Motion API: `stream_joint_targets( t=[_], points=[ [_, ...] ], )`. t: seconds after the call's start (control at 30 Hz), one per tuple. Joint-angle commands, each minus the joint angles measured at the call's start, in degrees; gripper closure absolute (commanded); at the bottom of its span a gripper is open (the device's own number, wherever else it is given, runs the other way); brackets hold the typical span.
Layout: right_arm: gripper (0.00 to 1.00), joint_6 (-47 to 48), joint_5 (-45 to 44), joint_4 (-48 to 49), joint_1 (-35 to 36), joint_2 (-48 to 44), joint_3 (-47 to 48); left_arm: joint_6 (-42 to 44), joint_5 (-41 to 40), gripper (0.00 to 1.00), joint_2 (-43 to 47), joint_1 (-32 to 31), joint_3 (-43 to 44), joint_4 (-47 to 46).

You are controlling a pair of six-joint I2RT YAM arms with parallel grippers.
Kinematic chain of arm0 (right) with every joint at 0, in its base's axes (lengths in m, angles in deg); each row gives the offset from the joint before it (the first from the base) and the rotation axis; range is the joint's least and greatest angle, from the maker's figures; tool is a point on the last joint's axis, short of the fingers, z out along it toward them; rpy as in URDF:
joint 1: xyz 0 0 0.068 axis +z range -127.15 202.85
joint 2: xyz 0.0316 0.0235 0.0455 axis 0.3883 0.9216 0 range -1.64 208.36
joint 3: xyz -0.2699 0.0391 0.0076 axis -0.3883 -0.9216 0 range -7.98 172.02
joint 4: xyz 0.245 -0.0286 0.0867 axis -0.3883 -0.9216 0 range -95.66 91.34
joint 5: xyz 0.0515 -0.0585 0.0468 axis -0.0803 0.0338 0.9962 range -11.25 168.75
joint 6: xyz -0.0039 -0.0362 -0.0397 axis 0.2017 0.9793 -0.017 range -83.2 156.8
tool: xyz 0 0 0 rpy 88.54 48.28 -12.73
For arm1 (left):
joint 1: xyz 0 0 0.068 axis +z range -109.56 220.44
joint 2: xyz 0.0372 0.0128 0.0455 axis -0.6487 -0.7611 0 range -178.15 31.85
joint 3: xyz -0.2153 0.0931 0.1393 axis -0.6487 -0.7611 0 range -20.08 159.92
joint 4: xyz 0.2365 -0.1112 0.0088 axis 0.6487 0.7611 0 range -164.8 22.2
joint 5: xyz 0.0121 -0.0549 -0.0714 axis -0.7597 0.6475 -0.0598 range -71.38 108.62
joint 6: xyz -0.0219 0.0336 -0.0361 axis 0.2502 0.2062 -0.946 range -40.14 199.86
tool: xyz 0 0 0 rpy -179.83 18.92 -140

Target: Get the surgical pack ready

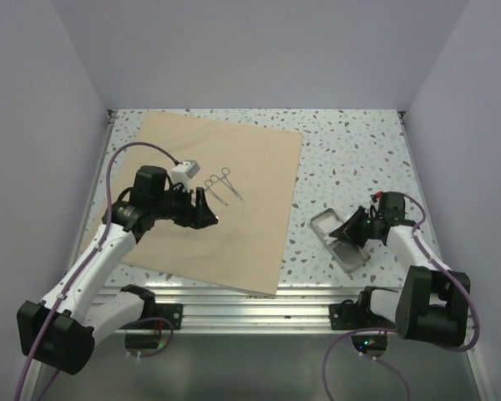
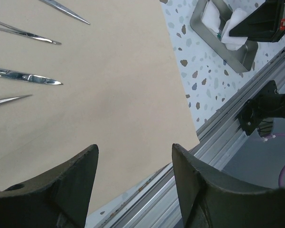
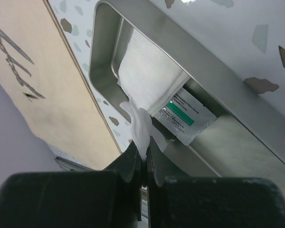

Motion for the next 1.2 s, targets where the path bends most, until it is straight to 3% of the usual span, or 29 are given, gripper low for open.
stream_joint_targets(
  t=[0.0, 0.43, 0.87, 1.03, 1.17],
  points=[
    [1.00, -3.3, 4.3, 6.9, -1.9, -1.7, -0.8, 0.7, 1.3, 0.33, -0.6, -0.3, 0.7, -2.1],
    [1.00, -1.6, 7.3, 12.2, -5.3, 3.2, -4.8, 0.7, 2.3, 0.33, -3.0, -0.3, 1.0, -2.2],
    [1.00, 4.1, 4.5, 6.4, -8.5, 3.5, -5.4, 0.7, 3.2, 0.33, -4.2, -0.3, 0.7, -2.4],
    [0.85, 5.3, 4.4, 5.8, -8.6, 4.6, -5.0, 0.7, 3.4, 0.33, -4.8, -0.3, 0.6, -2.7],
    [0.66, 6.7, 3.4, 2.8, -8.6, 3.8, -3.5, 0.8, 3.4, 0.33, -5.0, -0.3, 0.8, -2.6]
  ],
)
